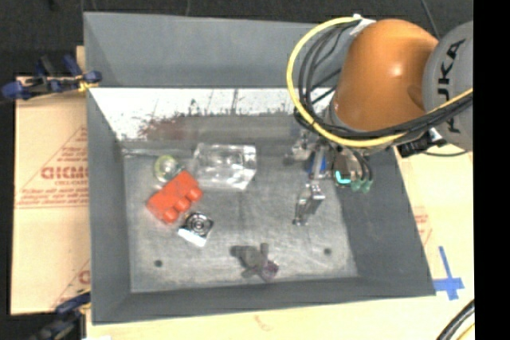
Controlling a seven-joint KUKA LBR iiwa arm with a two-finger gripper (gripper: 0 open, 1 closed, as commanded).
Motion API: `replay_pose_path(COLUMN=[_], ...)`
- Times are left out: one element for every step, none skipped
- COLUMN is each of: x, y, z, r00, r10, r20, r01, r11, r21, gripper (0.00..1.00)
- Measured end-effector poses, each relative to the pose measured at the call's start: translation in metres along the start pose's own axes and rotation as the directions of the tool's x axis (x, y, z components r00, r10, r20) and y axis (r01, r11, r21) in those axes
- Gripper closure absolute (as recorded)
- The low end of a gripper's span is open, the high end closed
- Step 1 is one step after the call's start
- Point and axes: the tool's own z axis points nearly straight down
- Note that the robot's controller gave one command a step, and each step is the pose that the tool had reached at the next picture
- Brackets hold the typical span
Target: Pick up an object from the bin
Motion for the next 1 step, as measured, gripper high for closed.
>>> replay_pose_path(x=[-0.023], y=[0.0952], z=[0.0815], r00=[1.0], r10=[-0.018], r20=[0.0], r01=[0.018], r11=[1.0], r21=[-0.004], gripper=[0.0])
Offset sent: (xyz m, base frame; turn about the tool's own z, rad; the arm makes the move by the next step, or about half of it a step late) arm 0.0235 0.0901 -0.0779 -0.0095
